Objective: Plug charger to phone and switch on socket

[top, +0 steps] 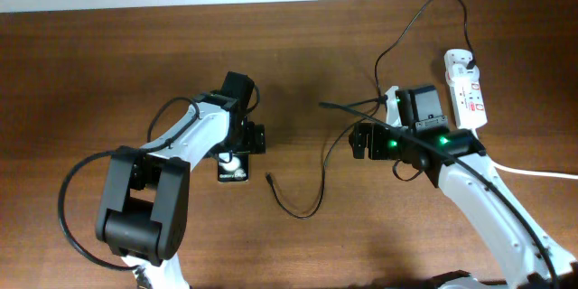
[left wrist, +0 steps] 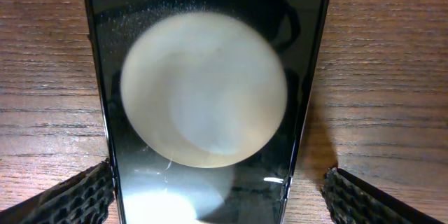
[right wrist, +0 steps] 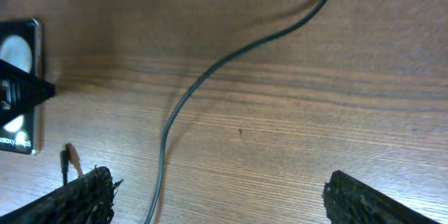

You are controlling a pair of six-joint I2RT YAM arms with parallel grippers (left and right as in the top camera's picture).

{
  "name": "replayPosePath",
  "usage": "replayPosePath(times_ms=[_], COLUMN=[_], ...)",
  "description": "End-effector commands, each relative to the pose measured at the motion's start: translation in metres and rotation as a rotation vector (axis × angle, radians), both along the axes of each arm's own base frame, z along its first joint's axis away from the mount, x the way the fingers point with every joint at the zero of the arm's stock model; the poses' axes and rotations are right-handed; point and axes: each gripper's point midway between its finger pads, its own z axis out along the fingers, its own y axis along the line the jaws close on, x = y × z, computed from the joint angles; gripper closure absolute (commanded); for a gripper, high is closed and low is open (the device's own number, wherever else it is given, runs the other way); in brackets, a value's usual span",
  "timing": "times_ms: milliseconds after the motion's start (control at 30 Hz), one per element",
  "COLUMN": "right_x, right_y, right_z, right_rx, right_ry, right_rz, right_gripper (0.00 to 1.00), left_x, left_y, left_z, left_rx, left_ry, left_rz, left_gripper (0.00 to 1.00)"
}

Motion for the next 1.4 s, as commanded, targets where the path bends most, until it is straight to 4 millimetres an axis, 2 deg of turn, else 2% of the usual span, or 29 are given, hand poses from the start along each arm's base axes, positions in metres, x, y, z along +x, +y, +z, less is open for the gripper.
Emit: replayPosePath(times_ms=[0, 67, 167, 1367], right_x=[-0.005, -0.007, -0.007, -0.007], right_y=[0.005, 0.005, 0.006, 0.004], right_z=[-0.024, -0.036, -0.042, -0.042], right_rx=[0.001, -0.004, -0.006, -0.013], right_ry=[0.078, 0.119, 0.136, 0.135], right_rz=[0.012, 0.014, 0.014, 0.011], right_gripper=[0.01, 0.01, 0.01, 0.01], left_x=[-0.009, -0.009, -0.009, -0.009], left_y=[0.009, 0.009, 0.009, 0.009], left_z=[-0.013, -0.013, -0.013, -0.013], left_rx=[0.053, 0.053, 0.053, 0.053], left_ry=[0.032, 0.032, 0.032, 0.033], left_rz=[0.004, 0.004, 0.004, 0.004], left_gripper=[0.01, 0.01, 0.01, 0.01])
